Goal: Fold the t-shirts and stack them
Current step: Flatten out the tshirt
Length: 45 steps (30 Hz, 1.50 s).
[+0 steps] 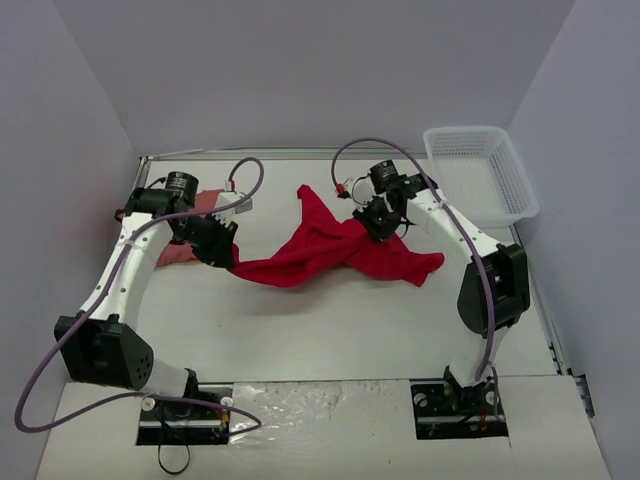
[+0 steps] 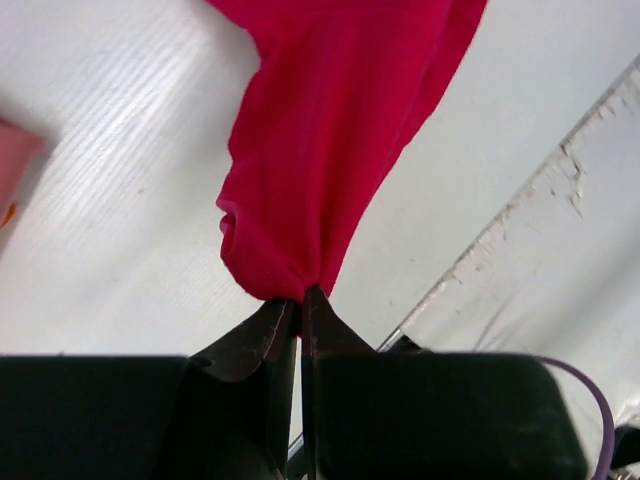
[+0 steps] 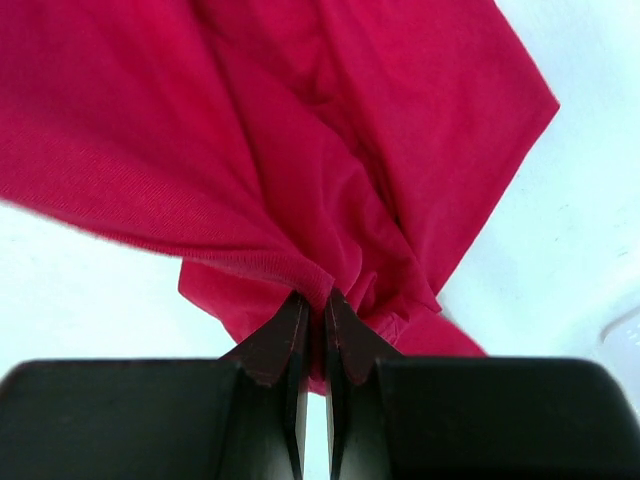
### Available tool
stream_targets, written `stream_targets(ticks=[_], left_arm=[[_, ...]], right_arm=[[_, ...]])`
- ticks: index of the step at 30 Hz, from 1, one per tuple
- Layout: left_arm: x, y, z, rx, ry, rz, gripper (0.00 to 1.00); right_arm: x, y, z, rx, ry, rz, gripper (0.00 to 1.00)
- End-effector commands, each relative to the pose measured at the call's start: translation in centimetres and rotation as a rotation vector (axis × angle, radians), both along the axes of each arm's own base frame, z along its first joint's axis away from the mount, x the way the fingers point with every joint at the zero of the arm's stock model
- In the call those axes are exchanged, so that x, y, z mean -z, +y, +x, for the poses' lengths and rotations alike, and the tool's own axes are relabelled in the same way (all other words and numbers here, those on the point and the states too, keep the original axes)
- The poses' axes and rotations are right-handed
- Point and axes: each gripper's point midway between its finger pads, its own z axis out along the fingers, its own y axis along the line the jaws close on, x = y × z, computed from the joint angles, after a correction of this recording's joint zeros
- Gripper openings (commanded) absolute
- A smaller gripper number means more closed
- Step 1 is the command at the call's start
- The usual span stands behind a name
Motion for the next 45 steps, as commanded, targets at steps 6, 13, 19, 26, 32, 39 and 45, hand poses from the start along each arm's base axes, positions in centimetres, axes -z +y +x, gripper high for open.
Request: stream_targets(ticks=[6,13,19,26,32,39,45], left_arm=[[1.2,-3.2,-6.3,0.319,0.113,-0.020,0.02],[3.4,-6.9,-8.6,0.515,0.180,0.018,0.02],[5.6,-10.5,-11.1,0.710,0.221,0.083,0.02],[7.2,-13.1,-10.9,0.753,0.205,0.144,0.63],[2.9,-13.3,-5.4,0.604,0.077,-0.009,0.65],[1.8,-11.1,6.1,0.228,-0.129,-0.065,0.52],[3.5,-11.8,13.0,0.126,-0.257,-0.091,0.57]], right_arm=[[0.9,-1.1,2.5,0.058,0.026,-0.017,0.00],[1.0,-1.1,3.5,0.080,0.024,-0.014,0.00],[1.0,-1.6,3.4,0.091,0.028,-0.020,0.00],[0.8,-2.2,2.2,0.081,0.028,-0.031,0.00],[1.1,-2.8,0.8,0.072,0.053,-0.042,0.00],[1.2,-3.3,-1.0,0.066,0.077,-0.042,0.00],[1.6,-3.5,-1.6,0.078,0.101,-0.037,0.00]])
